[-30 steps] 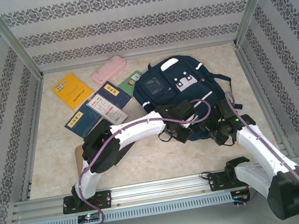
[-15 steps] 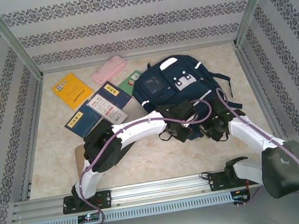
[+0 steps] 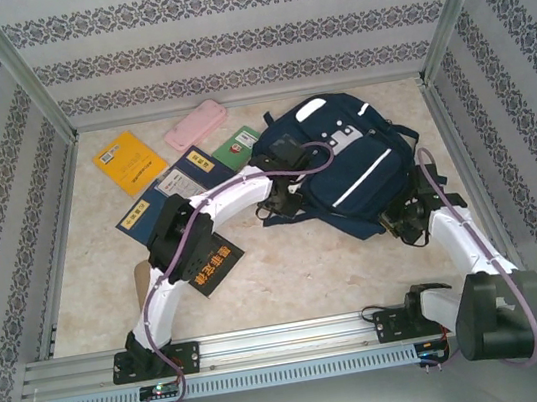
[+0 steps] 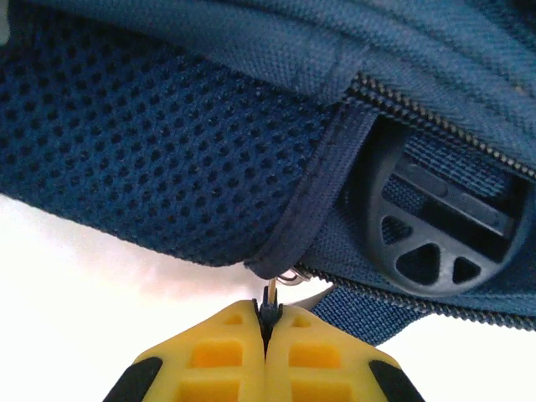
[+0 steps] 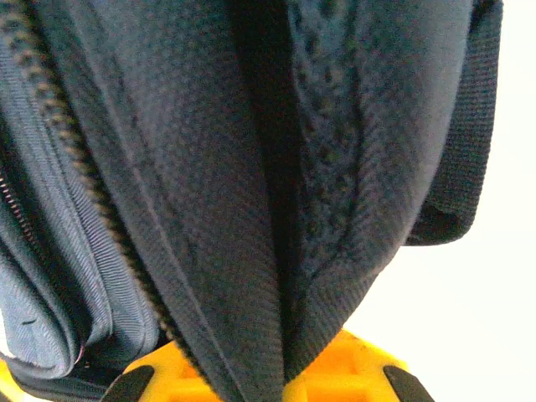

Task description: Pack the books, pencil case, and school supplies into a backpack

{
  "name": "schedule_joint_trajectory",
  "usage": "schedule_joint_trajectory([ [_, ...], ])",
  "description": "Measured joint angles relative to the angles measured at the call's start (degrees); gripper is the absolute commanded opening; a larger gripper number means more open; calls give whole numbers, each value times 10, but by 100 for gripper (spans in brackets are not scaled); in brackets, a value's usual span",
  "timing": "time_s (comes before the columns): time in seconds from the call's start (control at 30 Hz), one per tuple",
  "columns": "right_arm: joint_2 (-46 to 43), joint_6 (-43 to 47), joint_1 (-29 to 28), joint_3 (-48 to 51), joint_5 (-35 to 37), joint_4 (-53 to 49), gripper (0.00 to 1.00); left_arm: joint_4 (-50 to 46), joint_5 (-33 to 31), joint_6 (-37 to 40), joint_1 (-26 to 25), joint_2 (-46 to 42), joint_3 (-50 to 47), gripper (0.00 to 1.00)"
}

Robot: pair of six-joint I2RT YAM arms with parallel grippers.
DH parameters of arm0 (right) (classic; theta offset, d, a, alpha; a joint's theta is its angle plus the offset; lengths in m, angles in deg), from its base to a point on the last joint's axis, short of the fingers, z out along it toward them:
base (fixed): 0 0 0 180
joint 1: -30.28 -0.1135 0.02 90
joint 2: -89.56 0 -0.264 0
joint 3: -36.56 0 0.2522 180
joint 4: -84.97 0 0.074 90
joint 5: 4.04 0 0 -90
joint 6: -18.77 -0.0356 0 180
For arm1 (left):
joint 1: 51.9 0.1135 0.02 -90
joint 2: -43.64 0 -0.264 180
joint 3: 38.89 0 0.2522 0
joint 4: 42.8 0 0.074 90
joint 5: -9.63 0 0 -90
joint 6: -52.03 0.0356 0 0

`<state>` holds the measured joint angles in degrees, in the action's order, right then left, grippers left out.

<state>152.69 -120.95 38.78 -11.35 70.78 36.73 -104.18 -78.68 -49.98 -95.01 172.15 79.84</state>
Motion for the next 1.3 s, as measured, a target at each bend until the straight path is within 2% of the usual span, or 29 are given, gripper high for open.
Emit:
schedule_joint_trajectory([
  [0.2,61,52,46,-37,-22,-11,0,0,16,0,-4,0,12,1],
  [0.23,70,57,49,-41,-23,-11,0,0,20,0,-4,0,12,6],
  [0.27,81,63,53,-46,-24,-11,8,0,24,0,-4,0,12,17],
  [0.33,91,71,56,-51,-25,-11,12,0,30,-7,-4,0,12,31],
  [0.37,92,77,57,-52,-24,-10,18,-2,31,-12,-4,-1,12,43],
  [0.4,92,80,57,-54,-23,-10,30,-4,33,-14,-4,-2,12,54],
  [0.43,92,83,57,-55,-23,-11,40,-5,33,-16,-4,-4,12,60],
  [0.5,89,90,57,-57,-22,-9,49,-9,35,-25,-3,-13,13,68],
  [0.57,80,94,56,-60,-21,-9,53,-13,37,-30,-2,-26,14,72],
  [0.7,37,101,26,-71,-1,-16,58,-16,36,-46,9,-65,14,86],
  [0.77,14,108,-6,-81,9,-17,60,-12,34,-59,23,-95,1,98],
  [1.03,-19,127,-156,-113,29,23,64,31,-11,-153,100,-256,-202,100],
  [1.3,65,153,-326,-157,47,98,65,47,-70,-289,125,-399,-412,99],
])
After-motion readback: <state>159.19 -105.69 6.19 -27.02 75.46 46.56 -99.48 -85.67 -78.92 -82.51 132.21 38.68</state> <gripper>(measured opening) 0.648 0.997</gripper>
